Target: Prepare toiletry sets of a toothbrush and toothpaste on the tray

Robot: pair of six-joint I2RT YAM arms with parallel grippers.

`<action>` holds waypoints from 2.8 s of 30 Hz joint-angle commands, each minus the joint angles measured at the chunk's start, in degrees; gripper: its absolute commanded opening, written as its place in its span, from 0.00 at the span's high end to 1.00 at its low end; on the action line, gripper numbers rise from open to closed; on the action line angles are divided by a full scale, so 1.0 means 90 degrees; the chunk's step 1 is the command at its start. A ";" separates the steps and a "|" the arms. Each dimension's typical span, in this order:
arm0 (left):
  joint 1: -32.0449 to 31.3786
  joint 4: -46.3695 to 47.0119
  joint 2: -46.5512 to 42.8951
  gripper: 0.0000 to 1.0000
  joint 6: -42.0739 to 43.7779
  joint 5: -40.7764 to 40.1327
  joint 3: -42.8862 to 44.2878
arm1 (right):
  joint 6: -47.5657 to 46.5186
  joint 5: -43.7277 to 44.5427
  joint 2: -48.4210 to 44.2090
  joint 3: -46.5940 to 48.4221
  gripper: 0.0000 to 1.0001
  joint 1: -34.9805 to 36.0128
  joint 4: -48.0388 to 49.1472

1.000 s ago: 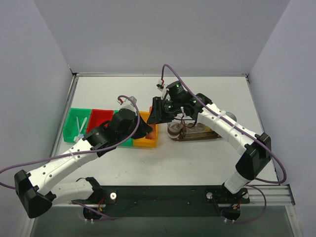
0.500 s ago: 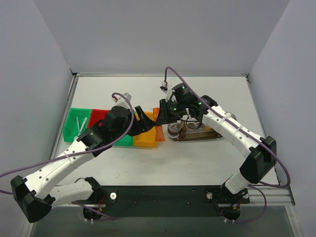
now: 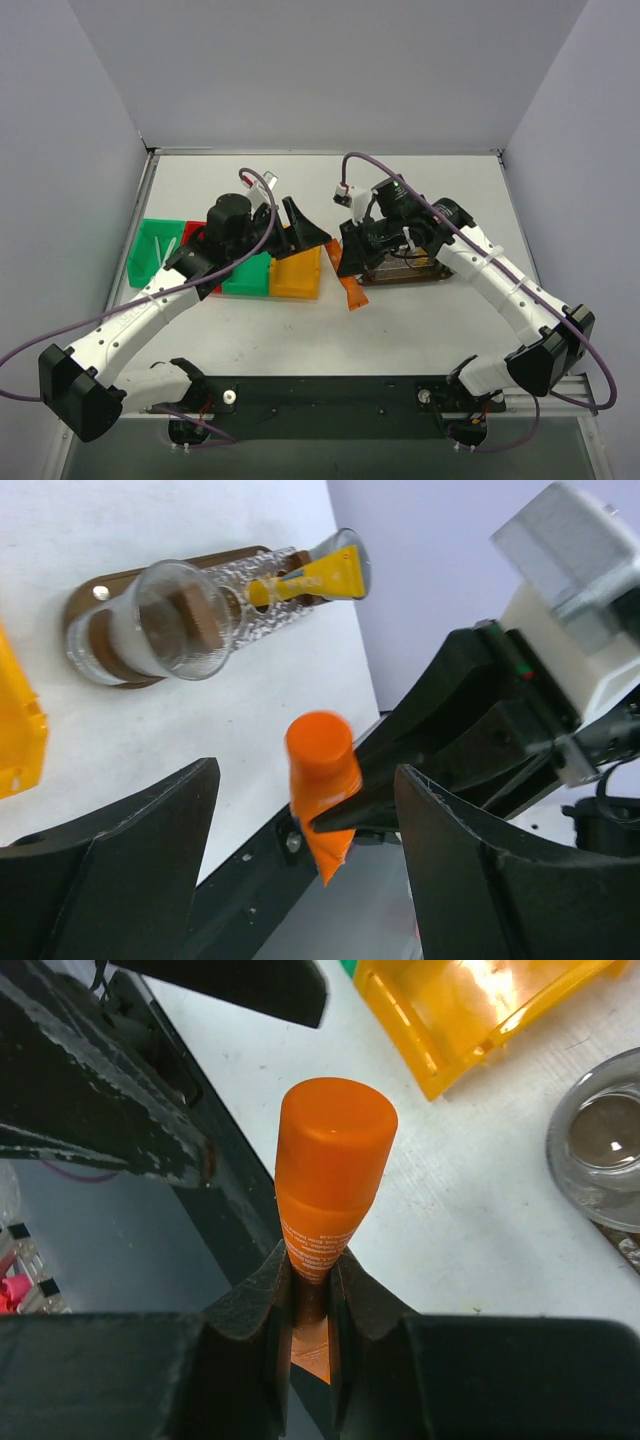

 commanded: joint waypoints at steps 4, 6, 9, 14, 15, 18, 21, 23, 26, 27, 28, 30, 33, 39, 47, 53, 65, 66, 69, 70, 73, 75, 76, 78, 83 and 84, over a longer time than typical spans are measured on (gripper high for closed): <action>-0.0037 0.1150 0.0208 0.19 -0.0282 0.1078 -0.0102 | -0.0307 -0.0396 -0.0093 0.0312 1.00 0.0248 -0.0378; -0.0067 0.1111 0.0247 0.19 -0.0340 0.1078 -0.0181 | -0.0346 -0.0406 -0.0045 0.0429 1.00 0.0277 -0.0407; -0.0145 0.1121 0.0198 0.19 -0.0497 0.0932 -0.0356 | -0.0366 -0.0279 -0.0025 0.0556 1.00 0.0306 -0.0417; -0.0184 0.1111 0.0130 0.22 -0.0614 0.0805 -0.0474 | -0.0483 -0.0142 -0.0005 0.0654 1.00 0.0394 -0.0485; -0.0184 0.1121 0.0139 0.24 -0.0624 0.0814 -0.0464 | -0.0512 -0.0142 0.0014 0.0683 1.00 0.0414 -0.0504; -0.0193 0.1189 0.0237 0.29 -0.0692 0.0922 -0.0474 | -0.0581 -0.0045 0.0092 0.0742 0.99 0.0472 -0.0573; -0.0242 0.1228 0.0335 0.42 -0.0712 0.1010 -0.0426 | -0.0649 0.0102 0.0170 0.0810 0.98 0.0541 -0.0661; -0.0252 0.1238 0.0403 0.53 -0.0741 0.1068 -0.0406 | -0.0649 0.0344 0.0190 0.0840 0.96 0.0551 -0.0690; -0.0252 0.1316 0.0462 0.71 -0.0829 0.1234 -0.0415 | -0.0630 0.0735 0.0190 0.0898 0.93 0.0551 -0.0690; -0.0252 0.1326 0.0452 0.79 -0.0848 0.1273 -0.0415 | -0.0620 0.0795 0.0190 0.0918 0.91 0.0551 -0.0680; -0.0243 0.1336 0.0462 0.84 -0.0887 0.1283 -0.0425 | -0.0620 0.0853 0.0190 0.0927 0.90 0.0551 -0.0671; -0.0223 0.1326 0.0442 1.00 -0.0907 0.1254 -0.0435 | -0.0581 0.1000 0.0161 0.0976 0.82 0.0551 -0.0671; -0.0126 0.1345 0.0238 1.00 -0.0985 0.0952 -0.0464 | -0.0474 0.1156 0.0093 0.1015 0.68 0.0541 -0.0641; 0.0372 0.1695 -0.0445 1.00 -0.1346 0.0201 -0.0640 | 0.0043 0.1216 -0.0337 0.1006 0.54 0.0366 -0.0028; 0.0900 0.1697 -0.1334 1.00 -0.2030 -0.0884 -0.0806 | 0.2269 0.0122 -0.1331 -0.0301 0.48 -0.0728 0.2110; 0.1086 0.1872 -0.1579 1.00 -0.2469 -0.1109 -0.0894 | 0.4250 0.0161 -0.1997 -0.1589 0.46 -0.0865 0.4239; 0.1222 0.2039 -0.1843 1.00 -0.2880 -0.1226 -0.1011 | 0.4897 -0.0220 -0.1812 -0.1885 0.47 -0.0875 0.5247; 0.1222 0.2039 -0.1862 1.00 -0.2899 -0.1246 -0.1021 | 0.4888 -0.0230 -0.1773 -0.1895 0.48 -0.0865 0.5276; 0.1242 0.2019 -0.1950 1.00 -0.2909 -0.1333 -0.1031 | 0.4839 -0.0240 -0.1705 -0.1866 0.48 -0.0865 0.5228; 0.1252 0.2029 -0.1970 1.00 -0.2919 -0.1344 -0.1040 | 0.4829 -0.0269 -0.1685 -0.1846 0.49 -0.0875 0.5209; 0.1271 0.2049 -0.1999 1.00 -0.2919 -0.1353 -0.0992 | 0.4897 -0.0405 -0.1549 -0.1817 0.51 -0.0846 0.5276; 0.1281 0.2019 -0.2019 1.00 -0.2909 -0.1373 -0.0962 | 0.4995 -0.0464 -0.1490 -0.1836 0.52 -0.0807 0.5491; 0.1281 0.2029 -0.2028 1.00 -0.2909 -0.1373 -0.0953 | 0.5073 -0.0484 -0.1480 -0.1875 0.52 -0.0787 0.5569; 0.1291 0.2048 -0.2038 1.00 -0.2938 -0.1373 -0.0953 | 0.5132 -0.0542 -0.1451 -0.1894 0.53 -0.0739 0.5755; 0.1291 0.2107 -0.2048 1.00 -0.2978 -0.1363 -0.0933 | 0.5288 -0.0620 -0.1334 -0.1924 0.58 -0.0582 0.6048; 0.1291 0.2117 -0.2048 1.00 -0.2978 -0.1373 -0.0933 | 0.5288 -0.0640 -0.1314 -0.1905 0.60 -0.0553 0.6067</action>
